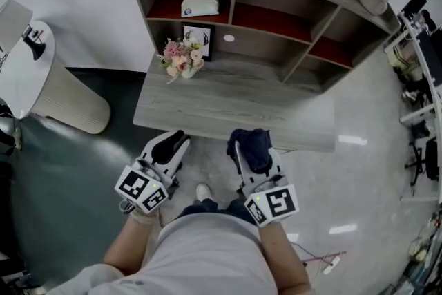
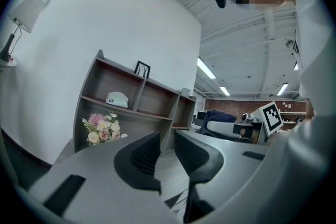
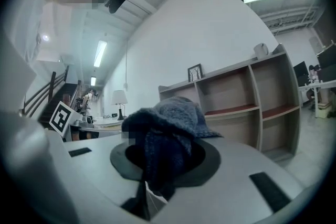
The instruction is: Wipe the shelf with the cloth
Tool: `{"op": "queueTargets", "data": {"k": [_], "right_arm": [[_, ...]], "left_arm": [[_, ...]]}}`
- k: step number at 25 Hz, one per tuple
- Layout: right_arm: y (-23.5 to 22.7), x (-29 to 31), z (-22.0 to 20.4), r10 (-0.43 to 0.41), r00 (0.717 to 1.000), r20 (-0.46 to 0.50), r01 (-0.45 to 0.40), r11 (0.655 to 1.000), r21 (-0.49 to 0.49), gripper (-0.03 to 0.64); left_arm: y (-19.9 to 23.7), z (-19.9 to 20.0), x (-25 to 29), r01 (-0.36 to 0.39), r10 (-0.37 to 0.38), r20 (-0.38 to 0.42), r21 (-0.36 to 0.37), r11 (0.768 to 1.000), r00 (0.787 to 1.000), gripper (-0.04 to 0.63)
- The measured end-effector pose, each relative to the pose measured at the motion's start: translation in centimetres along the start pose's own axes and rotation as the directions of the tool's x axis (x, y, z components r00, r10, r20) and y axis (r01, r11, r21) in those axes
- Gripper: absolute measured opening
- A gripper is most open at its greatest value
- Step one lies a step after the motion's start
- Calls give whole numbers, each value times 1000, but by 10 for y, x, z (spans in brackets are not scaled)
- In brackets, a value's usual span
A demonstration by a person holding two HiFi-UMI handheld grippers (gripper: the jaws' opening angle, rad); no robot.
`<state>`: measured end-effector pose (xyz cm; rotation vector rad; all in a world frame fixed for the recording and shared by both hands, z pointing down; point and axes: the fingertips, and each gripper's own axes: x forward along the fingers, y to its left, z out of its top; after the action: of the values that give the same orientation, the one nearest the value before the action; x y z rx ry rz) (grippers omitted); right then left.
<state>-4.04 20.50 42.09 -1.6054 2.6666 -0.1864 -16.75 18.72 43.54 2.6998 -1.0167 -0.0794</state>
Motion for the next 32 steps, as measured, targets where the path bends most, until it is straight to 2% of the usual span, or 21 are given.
{"op": "queueTargets", "data": {"k": [8,18,24,32], "right_arm": [[-31,20,-7,-30,999,-32,31,999,34,88],[-100,105,-4,53,998,-31,-50,995,88,89],[-159,155,35,79,997,-10,-79,996,-46,89],[-234,211,87,100,994,-37,-104,985,-136,91]], "left_arm": [[19,-2,13,-27,27,-14,-24,999,1000,94],[61,11,63,-161,160,-26,-15,987,987,94],[80,30,114,-233,233,-5,-13,972,972,93],[85,48,174,-306,306,11,-9,952,952,94]]}}
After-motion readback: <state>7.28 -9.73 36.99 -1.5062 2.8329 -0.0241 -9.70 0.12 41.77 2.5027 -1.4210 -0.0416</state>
